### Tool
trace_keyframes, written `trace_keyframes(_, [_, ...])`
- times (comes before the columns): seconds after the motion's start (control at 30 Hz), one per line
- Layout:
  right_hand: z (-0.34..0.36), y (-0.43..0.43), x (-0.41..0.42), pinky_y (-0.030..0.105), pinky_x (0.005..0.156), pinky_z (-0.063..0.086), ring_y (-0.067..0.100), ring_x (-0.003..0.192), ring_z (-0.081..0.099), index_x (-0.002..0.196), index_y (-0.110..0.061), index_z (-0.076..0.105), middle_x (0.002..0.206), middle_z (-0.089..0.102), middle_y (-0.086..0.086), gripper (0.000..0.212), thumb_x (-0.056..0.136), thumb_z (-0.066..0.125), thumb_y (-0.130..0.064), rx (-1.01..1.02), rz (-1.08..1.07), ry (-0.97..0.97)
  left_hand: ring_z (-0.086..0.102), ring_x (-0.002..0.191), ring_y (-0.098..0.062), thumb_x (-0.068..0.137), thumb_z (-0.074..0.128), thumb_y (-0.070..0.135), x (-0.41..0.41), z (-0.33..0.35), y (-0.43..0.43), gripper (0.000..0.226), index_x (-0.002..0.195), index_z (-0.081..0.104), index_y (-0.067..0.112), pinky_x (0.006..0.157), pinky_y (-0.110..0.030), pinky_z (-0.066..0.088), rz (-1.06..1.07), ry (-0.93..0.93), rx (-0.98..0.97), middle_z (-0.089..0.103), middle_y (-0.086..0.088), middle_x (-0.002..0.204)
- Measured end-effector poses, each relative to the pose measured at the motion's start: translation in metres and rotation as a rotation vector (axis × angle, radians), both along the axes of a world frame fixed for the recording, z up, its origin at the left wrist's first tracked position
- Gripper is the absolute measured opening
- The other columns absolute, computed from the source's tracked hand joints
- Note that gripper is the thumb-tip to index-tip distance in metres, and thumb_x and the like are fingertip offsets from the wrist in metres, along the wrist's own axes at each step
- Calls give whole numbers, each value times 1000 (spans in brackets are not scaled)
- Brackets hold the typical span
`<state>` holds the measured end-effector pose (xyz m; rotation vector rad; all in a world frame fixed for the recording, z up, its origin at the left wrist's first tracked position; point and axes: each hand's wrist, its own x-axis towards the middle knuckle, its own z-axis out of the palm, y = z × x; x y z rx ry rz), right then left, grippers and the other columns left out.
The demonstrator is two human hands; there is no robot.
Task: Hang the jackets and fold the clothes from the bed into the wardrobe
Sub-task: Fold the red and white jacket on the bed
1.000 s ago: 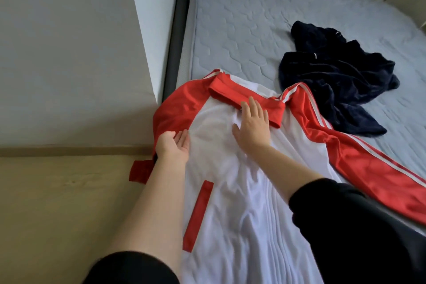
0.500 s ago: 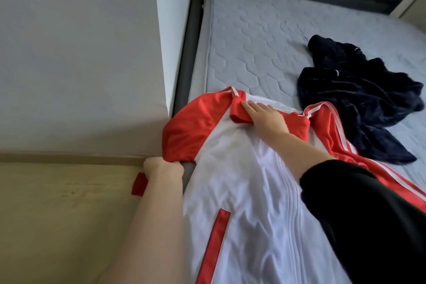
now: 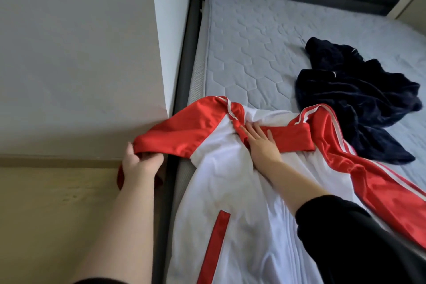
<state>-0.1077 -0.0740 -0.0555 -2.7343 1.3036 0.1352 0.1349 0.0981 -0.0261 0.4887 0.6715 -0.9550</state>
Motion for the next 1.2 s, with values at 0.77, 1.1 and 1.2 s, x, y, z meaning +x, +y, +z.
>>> trace_keyframes(0.77, [71, 40, -137, 43, 104, 35, 25, 115, 57, 130, -13, 53, 123, 62, 9, 50, 100, 28, -45, 1244, -812, -1551, 7, 145, -27, 92, 37, 17, -178, -32, 34, 51, 142, 37, 21, 115, -49, 0, -1307, -2866, 690, 25, -8, 154])
trace_keyframes(1.1, [76, 91, -70, 33, 71, 51, 19, 73, 64, 80, -7, 73, 77, 70, 6, 34, 85, 67, -40, 489, -518, -758, -7, 147, -22, 92, 38, 13, -195, -26, 58, 66, 152, 14, 25, 116, -46, 4, -1393, -2501, 763, -1, -4, 161])
trace_keyframes(1.2, [68, 92, -56, 32, 64, 45, 20, 64, 55, 70, -4, 63, 67, 58, 7, 32, 83, 70, -32, 480, -593, -570, -6, 147, -20, 90, 39, 11, -196, -23, 65, 68, 152, 12, 24, 117, -45, 5, -1449, -2421, 771, 0, -2, 161])
